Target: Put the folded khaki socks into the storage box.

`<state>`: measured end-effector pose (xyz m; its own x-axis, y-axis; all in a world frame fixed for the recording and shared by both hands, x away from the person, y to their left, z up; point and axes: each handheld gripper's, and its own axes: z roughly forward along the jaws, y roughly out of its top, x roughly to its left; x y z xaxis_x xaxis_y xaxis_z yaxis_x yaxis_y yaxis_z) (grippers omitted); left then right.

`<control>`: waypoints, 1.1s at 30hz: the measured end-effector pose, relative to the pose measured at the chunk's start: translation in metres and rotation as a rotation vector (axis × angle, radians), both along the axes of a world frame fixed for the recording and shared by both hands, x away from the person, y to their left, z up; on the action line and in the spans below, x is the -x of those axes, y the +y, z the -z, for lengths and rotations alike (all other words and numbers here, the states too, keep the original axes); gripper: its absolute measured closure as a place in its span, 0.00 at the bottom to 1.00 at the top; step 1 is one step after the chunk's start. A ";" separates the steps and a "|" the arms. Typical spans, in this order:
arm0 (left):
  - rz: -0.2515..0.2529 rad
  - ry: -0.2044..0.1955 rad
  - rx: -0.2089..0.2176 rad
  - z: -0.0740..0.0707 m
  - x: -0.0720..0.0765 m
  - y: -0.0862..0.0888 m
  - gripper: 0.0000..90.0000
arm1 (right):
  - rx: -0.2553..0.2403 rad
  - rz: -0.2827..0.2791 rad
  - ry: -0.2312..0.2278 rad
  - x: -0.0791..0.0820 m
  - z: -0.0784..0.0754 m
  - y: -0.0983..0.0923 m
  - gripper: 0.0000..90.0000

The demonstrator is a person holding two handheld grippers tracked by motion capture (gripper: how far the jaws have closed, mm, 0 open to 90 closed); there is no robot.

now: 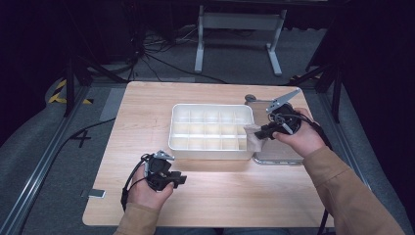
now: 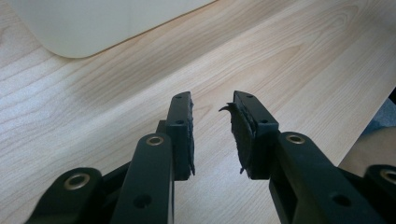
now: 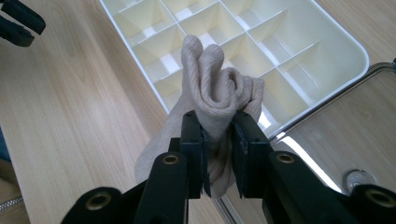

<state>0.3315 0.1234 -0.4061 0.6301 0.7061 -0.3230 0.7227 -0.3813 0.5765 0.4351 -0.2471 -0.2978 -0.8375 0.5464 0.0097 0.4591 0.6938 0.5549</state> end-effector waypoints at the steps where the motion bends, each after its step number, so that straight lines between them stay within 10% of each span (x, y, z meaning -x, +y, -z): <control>1: -0.003 -0.001 0.002 0.000 0.000 0.000 0.77 | 0.007 -0.001 0.002 -0.002 -0.001 0.002 0.84; 33: 0.003 0.003 0.006 0.001 -0.003 -0.002 0.76 | 0.293 -0.122 -0.057 -0.041 0.006 0.041 0.84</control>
<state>0.3343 0.1216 -0.4066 0.6312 0.7024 -0.3290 0.7232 -0.3797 0.5769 0.4760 -0.2066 -0.3034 -0.8915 0.4146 -0.1824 0.3366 0.8759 0.3457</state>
